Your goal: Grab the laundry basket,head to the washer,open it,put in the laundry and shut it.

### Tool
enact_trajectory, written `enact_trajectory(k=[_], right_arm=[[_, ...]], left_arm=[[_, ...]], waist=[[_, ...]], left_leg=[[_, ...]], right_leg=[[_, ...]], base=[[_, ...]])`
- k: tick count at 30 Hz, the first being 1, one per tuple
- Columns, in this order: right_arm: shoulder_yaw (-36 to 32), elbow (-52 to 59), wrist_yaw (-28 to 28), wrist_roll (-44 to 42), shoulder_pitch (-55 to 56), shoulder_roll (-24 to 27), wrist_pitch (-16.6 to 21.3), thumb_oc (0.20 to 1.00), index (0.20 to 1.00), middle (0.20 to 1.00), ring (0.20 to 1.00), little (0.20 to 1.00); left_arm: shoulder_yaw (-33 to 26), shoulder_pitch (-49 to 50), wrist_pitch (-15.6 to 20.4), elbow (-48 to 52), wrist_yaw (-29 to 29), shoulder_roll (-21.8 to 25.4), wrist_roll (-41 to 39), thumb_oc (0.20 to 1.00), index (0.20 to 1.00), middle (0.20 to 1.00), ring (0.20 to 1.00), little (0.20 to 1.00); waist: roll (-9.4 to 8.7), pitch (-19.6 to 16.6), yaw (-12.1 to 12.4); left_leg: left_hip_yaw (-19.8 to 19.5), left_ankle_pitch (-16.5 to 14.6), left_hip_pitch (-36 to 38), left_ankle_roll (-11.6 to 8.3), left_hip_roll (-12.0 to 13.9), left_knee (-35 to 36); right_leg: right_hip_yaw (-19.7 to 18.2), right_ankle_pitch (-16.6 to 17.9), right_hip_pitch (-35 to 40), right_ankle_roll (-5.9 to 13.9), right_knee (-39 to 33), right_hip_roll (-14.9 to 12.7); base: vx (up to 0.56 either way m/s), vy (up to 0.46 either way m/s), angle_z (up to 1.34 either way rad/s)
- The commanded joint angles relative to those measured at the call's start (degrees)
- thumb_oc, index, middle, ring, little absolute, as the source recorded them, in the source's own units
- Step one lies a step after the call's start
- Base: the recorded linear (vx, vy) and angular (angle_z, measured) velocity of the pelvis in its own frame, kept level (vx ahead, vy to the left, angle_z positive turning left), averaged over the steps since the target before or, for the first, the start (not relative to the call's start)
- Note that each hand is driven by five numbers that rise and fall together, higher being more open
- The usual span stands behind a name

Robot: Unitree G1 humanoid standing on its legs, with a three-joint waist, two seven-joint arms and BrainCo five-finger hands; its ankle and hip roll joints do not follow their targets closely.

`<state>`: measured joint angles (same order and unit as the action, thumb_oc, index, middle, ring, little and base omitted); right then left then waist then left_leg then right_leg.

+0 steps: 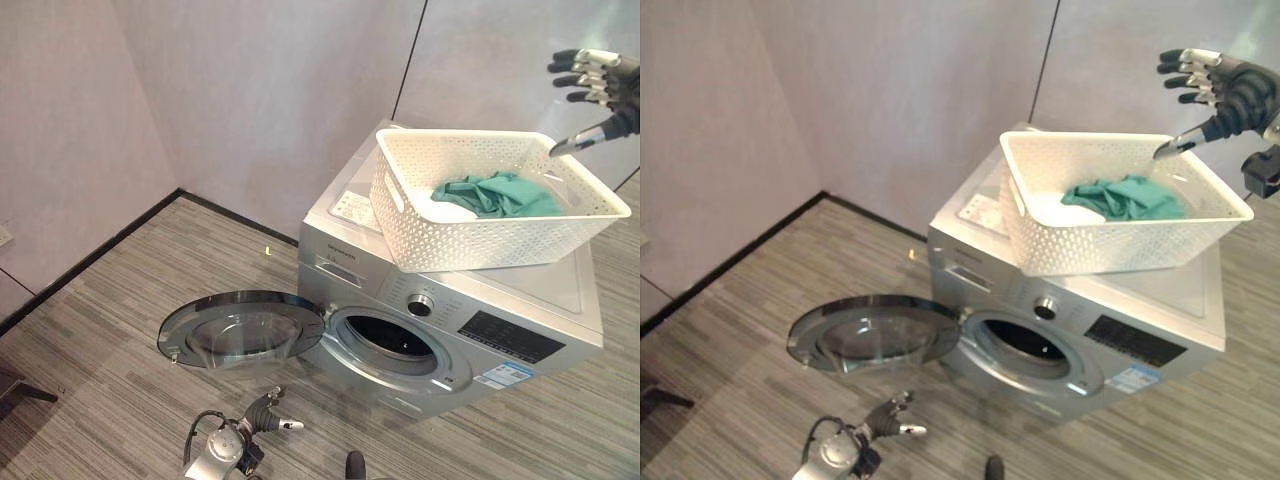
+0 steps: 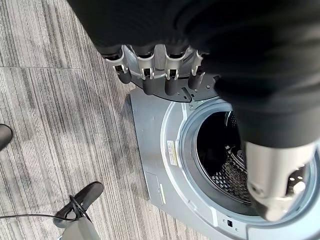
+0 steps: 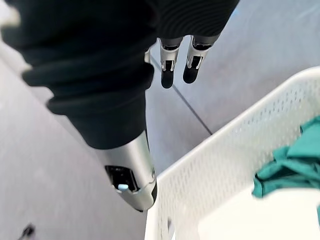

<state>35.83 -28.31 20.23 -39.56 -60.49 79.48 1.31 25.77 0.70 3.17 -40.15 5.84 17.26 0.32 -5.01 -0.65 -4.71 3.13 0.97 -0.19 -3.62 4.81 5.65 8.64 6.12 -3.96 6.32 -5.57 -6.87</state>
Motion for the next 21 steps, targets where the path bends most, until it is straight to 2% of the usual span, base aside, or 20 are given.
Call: enact_trajectory(k=[1,4,7,11,15,21], right_arm=[[6.07,-5.59,-4.14,9.76,-10.55,-1.05,-0.16,1.0,1.0,1.0,1.0,1.0],[7.71,-7.7,-4.28,13.92,-11.5,-2.45,-0.61,1.0,1.0,1.0,1.0,1.0],[12.58,-18.21,-5.66,23.1,-16.49,-7.02,-1.45,1.0,1.0,1.0,1.0,1.0],[15.4,-27.02,-5.83,28.04,-20.4,-11.55,-2.09,1.0,1.0,1.0,1.0,1.0],[15.92,-33.78,-5.45,29.86,-22.47,-13.83,-2.86,1.0,1.0,1.0,1.0,1.0],[17.27,-42.6,-4.19,34.39,-23.77,-13.38,-3.35,1.0,1.0,1.0,1.0,1.0]], left_arm=[[2.8,-3.57,2.13,-2.56,-1.14,1.32,-2.76,1.0,1.0,1.0,1.0,1.0],[2.89,-3.36,2.06,-2.3,-1.08,1.12,-3.0,1.0,1.0,1.0,1.0,1.0],[3.8,-3.35,1.76,-1.87,-1.01,1.53,-3.9,1.0,1.0,1.0,1.0,1.0],[3.94,-3.38,1.53,-1.36,-1.02,1.81,-4.96,1.0,1.0,1.0,1.0,1.0],[3.8,-2.78,1.34,-0.38,-0.79,2.84,-5.6,1.0,1.0,1.0,1.0,1.0],[3.98,-1.74,0.97,0.68,0.28,4.02,-5.66,1.0,1.0,1.0,1.0,1.0]], waist=[[-2.5,0.07,1.92],[-2.19,0.16,2.0],[-2.07,0.63,2.84],[-1.72,1.11,3.57],[-1.61,1.4,4.53],[-1.61,1.33,5.4]], left_leg=[[0.03,-4.69,1.89,-3.05,3.9,-0.65],[-0.06,-4.72,1.94,-2.98,3.86,-0.65],[-0.55,-4.59,1.77,-2.8,3.7,-0.65],[-1.3,-4.26,1.06,-2.73,3.58,-0.65],[-2.27,-3.73,0.0,-2.79,3.48,-0.65],[-3.88,-3.18,-1.23,-3.08,3.4,-0.65]], right_leg=[[1.69,-4.76,3.15,3.76,0.57,-3.23],[1.61,-4.78,3.15,3.71,0.57,-3.22],[1.67,-4.84,3.2,3.56,0.57,-3.24],[2.02,-5.04,2.93,3.44,0.57,-3.14],[2.63,-5.32,2.6,3.31,0.57,-3.02],[4.04,-5.86,2.57,3.07,0.57,-2.87]], base=[[0.01,0.006,-0.05],[0.0,0.001,-0.02],[0.0,0.0,0.0],[0.01,-0.001,0.07],[0.02,-0.016,0.1],[0.02,-0.034,0.21]])
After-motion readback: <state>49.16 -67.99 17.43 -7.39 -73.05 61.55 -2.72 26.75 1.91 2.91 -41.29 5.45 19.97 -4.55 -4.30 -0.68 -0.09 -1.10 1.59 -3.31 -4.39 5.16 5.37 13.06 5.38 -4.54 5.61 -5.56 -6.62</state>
